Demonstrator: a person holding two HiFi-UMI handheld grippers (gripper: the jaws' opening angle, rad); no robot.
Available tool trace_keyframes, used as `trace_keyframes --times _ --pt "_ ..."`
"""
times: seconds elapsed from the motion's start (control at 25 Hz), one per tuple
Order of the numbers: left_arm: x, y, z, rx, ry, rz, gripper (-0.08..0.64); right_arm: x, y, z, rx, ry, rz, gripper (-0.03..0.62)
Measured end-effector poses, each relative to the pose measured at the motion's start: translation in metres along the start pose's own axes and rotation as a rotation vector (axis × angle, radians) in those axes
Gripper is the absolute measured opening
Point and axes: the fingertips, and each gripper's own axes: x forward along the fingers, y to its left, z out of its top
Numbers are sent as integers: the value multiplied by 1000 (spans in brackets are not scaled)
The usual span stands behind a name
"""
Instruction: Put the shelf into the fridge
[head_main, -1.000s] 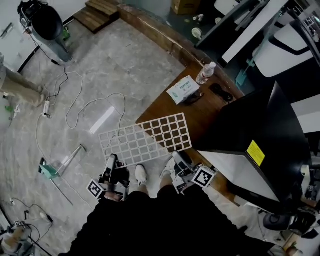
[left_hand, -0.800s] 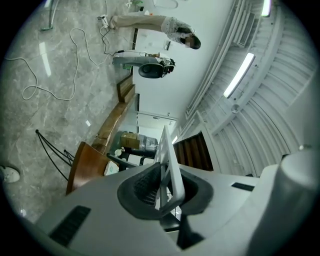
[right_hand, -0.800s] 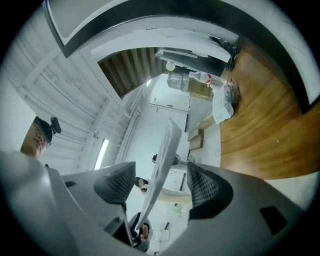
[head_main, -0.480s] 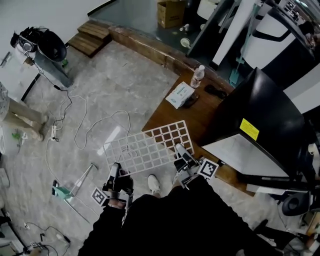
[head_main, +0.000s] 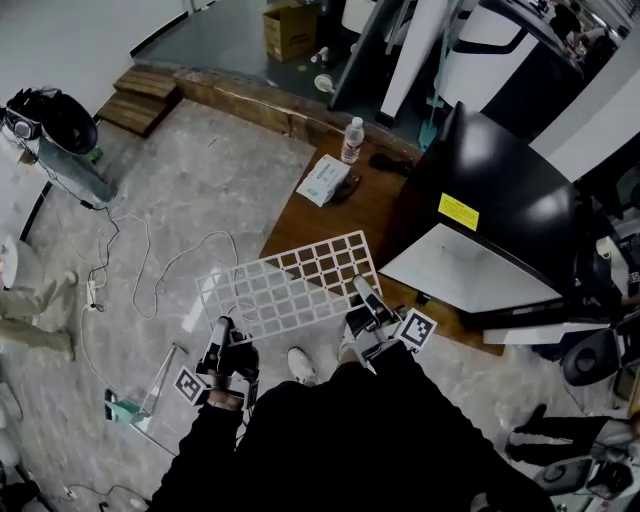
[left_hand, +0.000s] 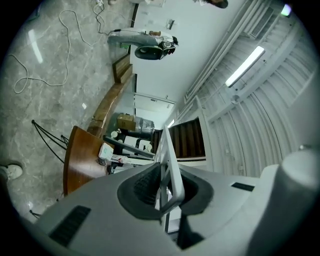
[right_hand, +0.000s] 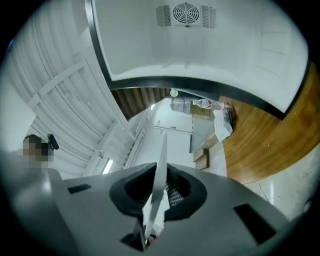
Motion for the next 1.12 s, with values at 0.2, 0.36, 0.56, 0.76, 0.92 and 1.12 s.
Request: trace_keyframes --times 0.2,0.36,0.56,0.76,0.92,1.12 --pt "9 16 -25 -5 96 22 34 -45 4 11 18 -106 -21 37" --pt "25 24 -62 -28 201 44 34 -96 8 29 23 -198 -68 35" --pt "42 22 -119 -53 314 58 33 -158 28 54 7 -322 -95 34" --pt "52 27 -192 -52 421 76 32 -237 35 81 11 -419 -133 32" --pt "49 40 -291 -45 478 72 32 -331 36 124 -5 -477 -123 32" --pt "55 38 -342 -36 521 111 32 -375 54 151 -38 -521 -152 34"
